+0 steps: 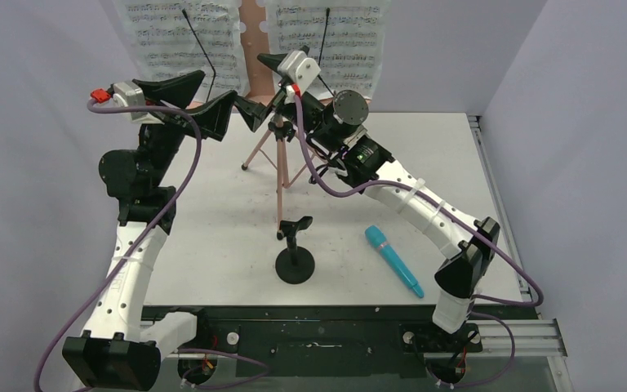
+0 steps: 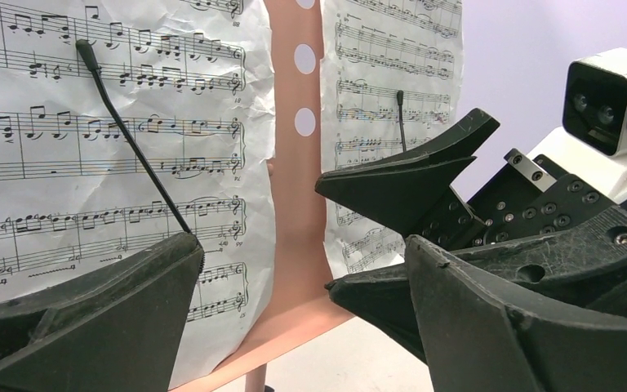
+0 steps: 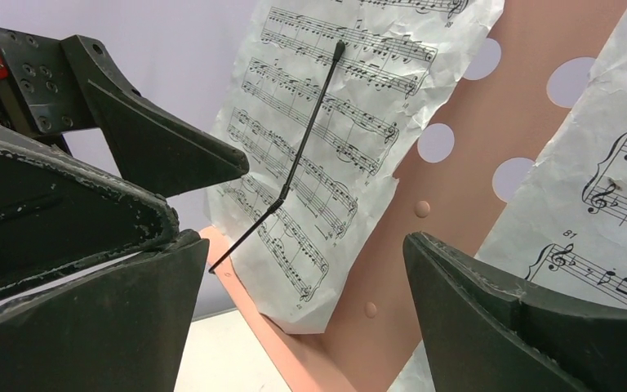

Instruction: Set up the instrument practice props

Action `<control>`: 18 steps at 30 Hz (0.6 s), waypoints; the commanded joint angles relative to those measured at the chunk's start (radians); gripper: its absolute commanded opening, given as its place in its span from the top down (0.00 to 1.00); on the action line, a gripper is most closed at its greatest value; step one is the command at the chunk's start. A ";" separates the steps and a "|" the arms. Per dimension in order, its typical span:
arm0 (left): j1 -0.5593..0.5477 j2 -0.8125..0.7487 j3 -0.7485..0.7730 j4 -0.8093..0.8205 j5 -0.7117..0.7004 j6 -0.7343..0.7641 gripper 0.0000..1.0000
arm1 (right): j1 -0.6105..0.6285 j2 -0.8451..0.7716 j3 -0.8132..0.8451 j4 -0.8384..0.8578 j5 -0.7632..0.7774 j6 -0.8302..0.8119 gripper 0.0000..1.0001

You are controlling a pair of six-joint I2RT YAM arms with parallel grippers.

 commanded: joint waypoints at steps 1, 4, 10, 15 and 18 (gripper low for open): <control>-0.006 -0.028 -0.017 0.055 0.032 -0.007 0.05 | 0.007 -0.079 -0.016 0.093 -0.048 -0.013 0.06; -0.006 -0.054 -0.033 0.016 0.015 0.026 0.04 | 0.006 -0.100 -0.054 0.109 -0.051 -0.009 0.06; -0.003 -0.125 -0.069 -0.095 -0.020 0.103 0.03 | 0.006 -0.155 -0.141 0.111 -0.076 -0.007 0.03; 0.007 -0.190 -0.112 -0.209 -0.056 0.138 0.03 | 0.006 -0.246 -0.266 0.064 -0.103 -0.005 0.02; 0.007 -0.225 -0.125 -0.317 -0.039 0.188 0.02 | 0.006 -0.311 -0.355 0.018 -0.107 -0.012 0.06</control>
